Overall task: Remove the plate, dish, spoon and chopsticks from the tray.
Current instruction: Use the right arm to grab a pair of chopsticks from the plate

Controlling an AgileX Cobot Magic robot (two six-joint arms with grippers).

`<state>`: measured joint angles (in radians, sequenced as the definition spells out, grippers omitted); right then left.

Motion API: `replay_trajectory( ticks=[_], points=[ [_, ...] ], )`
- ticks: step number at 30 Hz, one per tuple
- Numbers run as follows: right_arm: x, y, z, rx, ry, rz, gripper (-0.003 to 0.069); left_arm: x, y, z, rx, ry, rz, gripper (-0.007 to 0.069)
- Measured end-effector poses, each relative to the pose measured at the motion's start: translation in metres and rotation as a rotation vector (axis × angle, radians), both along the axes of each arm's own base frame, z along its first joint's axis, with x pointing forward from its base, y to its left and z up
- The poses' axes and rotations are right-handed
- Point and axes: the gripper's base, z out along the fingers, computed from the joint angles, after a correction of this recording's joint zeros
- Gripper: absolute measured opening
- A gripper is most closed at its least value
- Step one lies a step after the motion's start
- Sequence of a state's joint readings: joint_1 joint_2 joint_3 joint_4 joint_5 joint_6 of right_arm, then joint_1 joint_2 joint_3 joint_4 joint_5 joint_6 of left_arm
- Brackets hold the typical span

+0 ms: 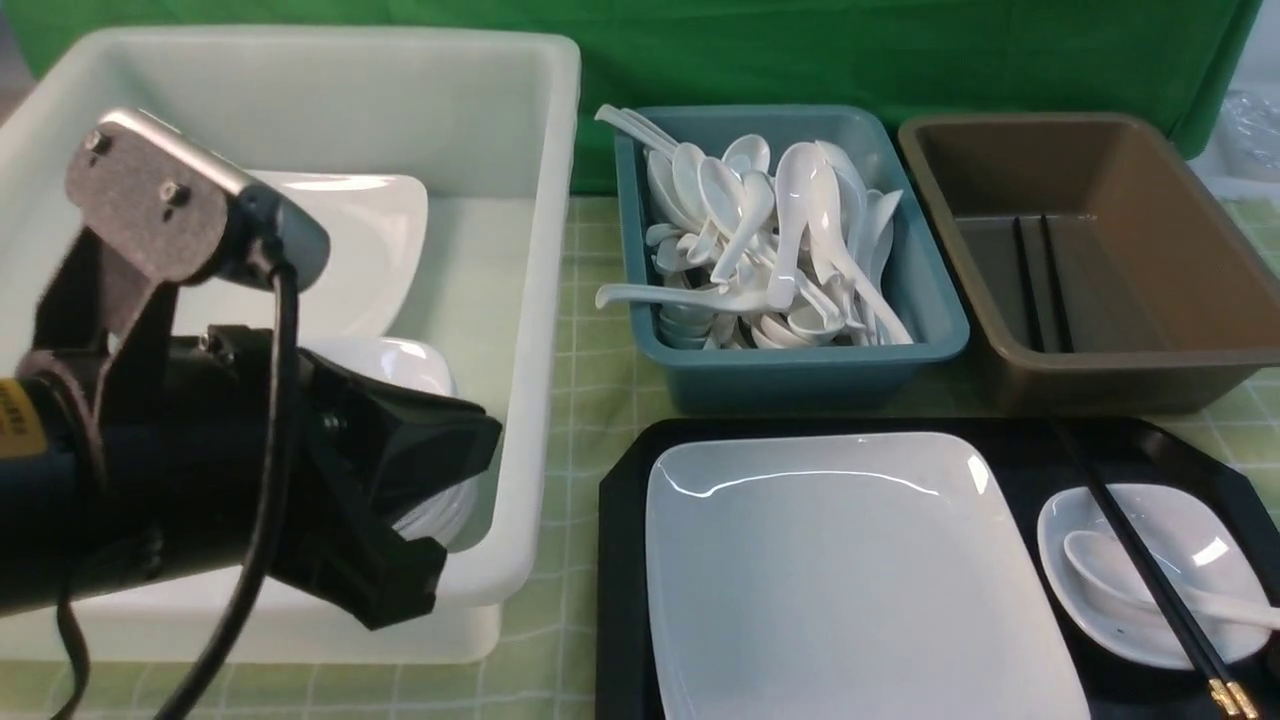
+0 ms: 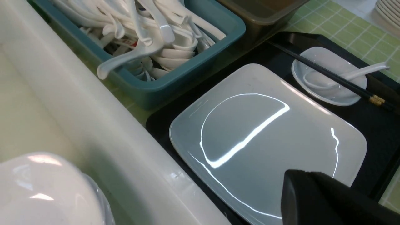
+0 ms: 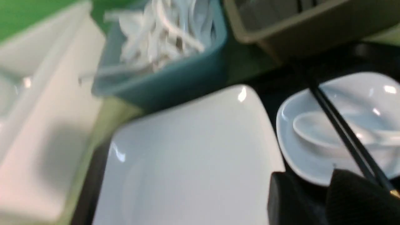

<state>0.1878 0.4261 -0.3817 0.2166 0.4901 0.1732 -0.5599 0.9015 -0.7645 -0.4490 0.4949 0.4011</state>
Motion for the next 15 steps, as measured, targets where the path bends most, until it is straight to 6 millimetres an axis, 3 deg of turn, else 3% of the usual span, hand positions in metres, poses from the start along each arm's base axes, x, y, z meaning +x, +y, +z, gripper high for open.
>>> replay_trajectory(
  ticks=[1,3,6,7,11,15],
  points=[
    [0.01,0.005,0.011,-0.066,0.066,0.064,0.0238,0.001,0.0,0.001,0.002,-0.015,-0.001,0.0021],
    [0.036,0.013,0.018,-0.187,0.229,0.153,0.0238,-0.002,0.001,0.003,0.006,-0.037,-0.008,0.0021],
    [0.059,0.017,0.022,-0.281,0.341,0.204,0.0238,-0.005,0.003,0.006,0.004,-0.049,-0.014,0.0021],
    [0.078,0.019,0.015,-0.348,0.444,0.239,0.0238,-0.009,0.006,0.008,0.0,-0.058,-0.02,0.0021],
    [0.119,0.016,-0.005,-0.444,0.617,0.273,0.0239,-0.024,0.014,0.018,-0.025,-0.106,-0.029,0.0021],
    [0.144,0.004,-0.02,-0.451,0.694,0.245,0.0277,-0.036,0.021,0.027,-0.05,-0.151,-0.033,0.0021]
  ],
)
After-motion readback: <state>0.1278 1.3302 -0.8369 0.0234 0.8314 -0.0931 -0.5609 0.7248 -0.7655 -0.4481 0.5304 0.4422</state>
